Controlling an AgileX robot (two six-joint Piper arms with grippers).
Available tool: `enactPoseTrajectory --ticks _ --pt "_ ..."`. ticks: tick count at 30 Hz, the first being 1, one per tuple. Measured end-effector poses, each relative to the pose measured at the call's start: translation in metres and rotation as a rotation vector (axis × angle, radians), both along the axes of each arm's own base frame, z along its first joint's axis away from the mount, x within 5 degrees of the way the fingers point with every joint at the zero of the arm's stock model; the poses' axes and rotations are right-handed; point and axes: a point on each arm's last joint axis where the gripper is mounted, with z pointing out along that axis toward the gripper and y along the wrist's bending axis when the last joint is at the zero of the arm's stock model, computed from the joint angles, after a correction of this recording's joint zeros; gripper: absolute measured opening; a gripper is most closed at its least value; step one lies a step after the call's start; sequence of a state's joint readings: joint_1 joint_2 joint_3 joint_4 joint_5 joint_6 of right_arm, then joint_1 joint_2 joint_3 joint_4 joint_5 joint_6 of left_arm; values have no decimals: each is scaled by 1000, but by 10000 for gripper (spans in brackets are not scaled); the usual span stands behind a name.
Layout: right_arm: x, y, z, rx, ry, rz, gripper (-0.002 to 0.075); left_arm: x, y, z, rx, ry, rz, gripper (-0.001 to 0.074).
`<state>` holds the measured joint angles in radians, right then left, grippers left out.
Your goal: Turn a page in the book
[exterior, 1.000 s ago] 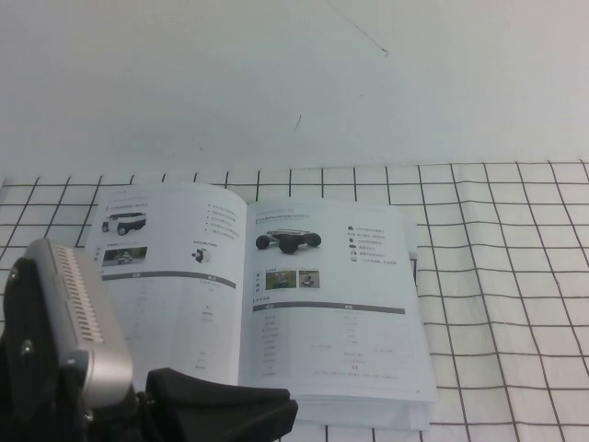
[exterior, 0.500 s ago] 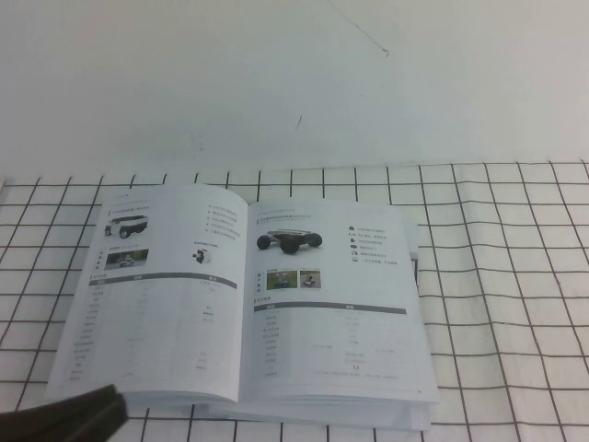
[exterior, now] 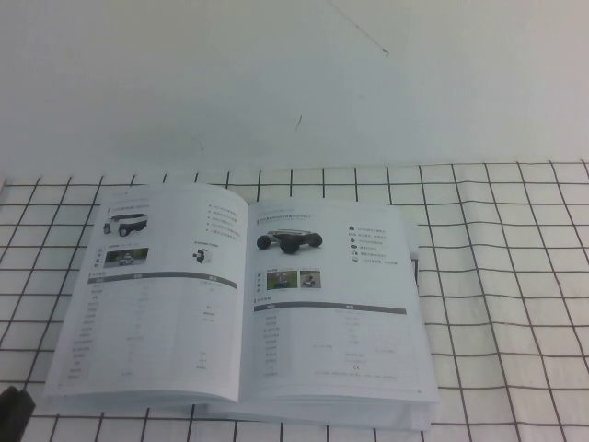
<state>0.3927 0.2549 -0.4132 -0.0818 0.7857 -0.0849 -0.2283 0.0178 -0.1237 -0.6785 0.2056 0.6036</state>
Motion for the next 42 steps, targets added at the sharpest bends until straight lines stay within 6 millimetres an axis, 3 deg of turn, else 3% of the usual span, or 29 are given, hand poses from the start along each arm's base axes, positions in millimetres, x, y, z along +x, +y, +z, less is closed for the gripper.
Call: enactPoseTrajectory --ticks 5,15,42 --pt "0 0 0 0 0 0 1 9 11 -40 -9 59 137 -2" --pt "0 0 0 1 -2 0 1 7 15 -61 -14 261 219 -2" --pt "0 0 0 3 -1 1 0 7 18 -63 29 281 272 -2"
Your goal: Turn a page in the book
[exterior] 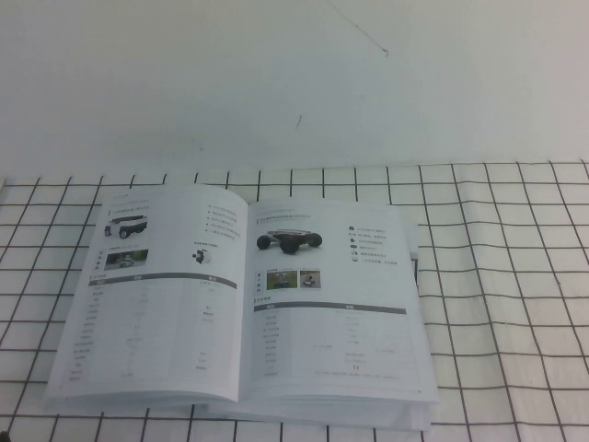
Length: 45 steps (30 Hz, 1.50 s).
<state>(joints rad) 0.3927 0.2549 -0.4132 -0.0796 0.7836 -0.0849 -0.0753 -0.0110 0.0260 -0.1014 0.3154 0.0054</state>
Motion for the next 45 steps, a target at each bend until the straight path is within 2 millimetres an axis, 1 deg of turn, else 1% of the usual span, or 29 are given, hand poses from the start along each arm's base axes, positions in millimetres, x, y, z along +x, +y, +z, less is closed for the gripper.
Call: enactPoseTrajectory --ticks 9,11,14,17,20,22,26,28,30,35,39,45 --pt "1 0 0 -5 -7 -3 0 0 0 0 0 0 4 -2" --pt "2 -3 -1 -20 -58 -17 0 0 0 0 0 0 4 -2" --pt "-1 -8 -3 -6 -140 -86 0 0 0 0 0 0 4 -2" --pt "-4 -12 -14 23 -214 -177 0 0 0 0 0 0 4 -2" --pt "-4 -16 -36 34 -294 -271 0 0 0 0 0 0 4 -2" --pt "-2 -18 -50 43 -342 -339 0 0 0 0 0 0 4 -2" --pt "4 -22 -66 48 -399 -446 0 0 0 0 0 0 4 -4" --pt "6 -23 -76 44 -400 -473 0 0 0 0 0 0 4 -3" --pt "6 -24 -82 39 -386 -481 0 0 0 0 0 0 4 -3" --pt "4 -25 -94 -11 -273 -478 0 0 0 0 0 0 4 -3" --pt "3 -23 -96 -45 -257 -442 0 0 0 0 0 0 4 -3" --pt "3 -21 -96 -37 -250 -425 0 0 0 0 0 0 4 -3"
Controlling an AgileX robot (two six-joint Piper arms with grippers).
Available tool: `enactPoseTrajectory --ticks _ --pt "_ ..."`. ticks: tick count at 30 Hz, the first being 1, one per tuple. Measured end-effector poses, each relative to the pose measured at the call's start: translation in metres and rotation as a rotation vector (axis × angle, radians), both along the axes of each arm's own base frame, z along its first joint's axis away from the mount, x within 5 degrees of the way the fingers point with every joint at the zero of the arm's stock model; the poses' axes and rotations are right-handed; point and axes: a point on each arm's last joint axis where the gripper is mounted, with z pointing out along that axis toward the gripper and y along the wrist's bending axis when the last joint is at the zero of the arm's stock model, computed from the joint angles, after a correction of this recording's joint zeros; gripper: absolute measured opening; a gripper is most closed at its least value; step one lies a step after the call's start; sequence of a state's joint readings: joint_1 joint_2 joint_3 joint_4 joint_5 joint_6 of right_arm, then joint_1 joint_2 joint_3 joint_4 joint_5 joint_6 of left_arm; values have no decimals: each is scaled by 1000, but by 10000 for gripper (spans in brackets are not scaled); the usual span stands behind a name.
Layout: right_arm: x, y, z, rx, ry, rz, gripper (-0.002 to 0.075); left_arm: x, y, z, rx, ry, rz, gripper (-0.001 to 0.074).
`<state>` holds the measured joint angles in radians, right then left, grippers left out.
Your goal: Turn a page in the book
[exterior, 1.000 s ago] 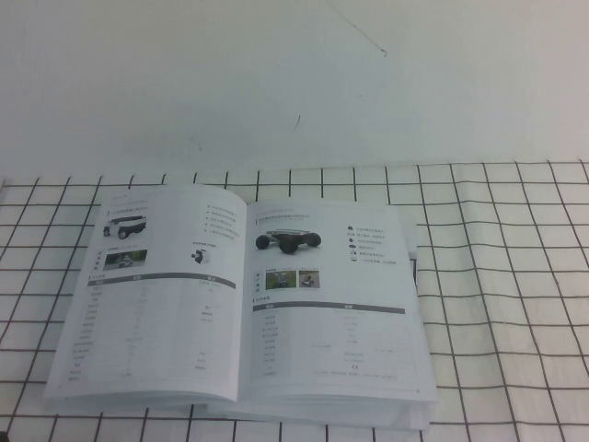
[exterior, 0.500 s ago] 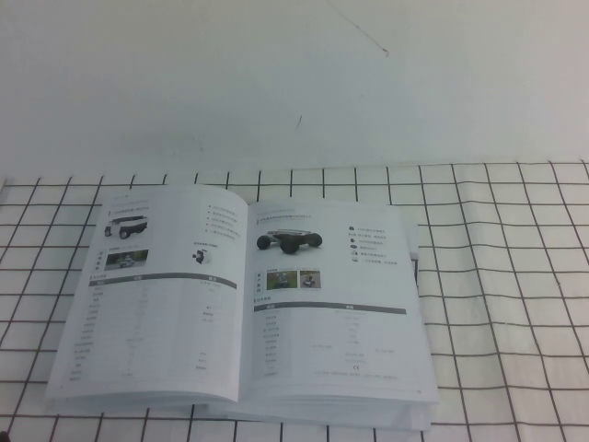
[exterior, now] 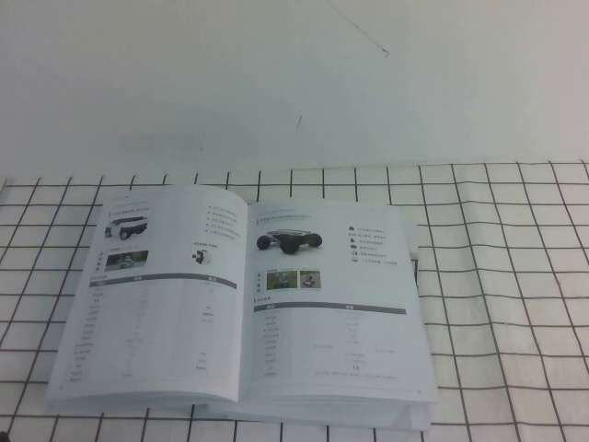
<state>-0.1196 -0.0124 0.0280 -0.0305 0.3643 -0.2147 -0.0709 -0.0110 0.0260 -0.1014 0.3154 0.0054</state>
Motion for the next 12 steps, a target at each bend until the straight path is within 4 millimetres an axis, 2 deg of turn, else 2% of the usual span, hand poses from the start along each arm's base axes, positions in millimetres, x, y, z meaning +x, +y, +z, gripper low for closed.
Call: enactPoseTrajectory --ticks 12 --pt "0 1 0 62 -3 5 0 0 0 0 0 0 0 -3"
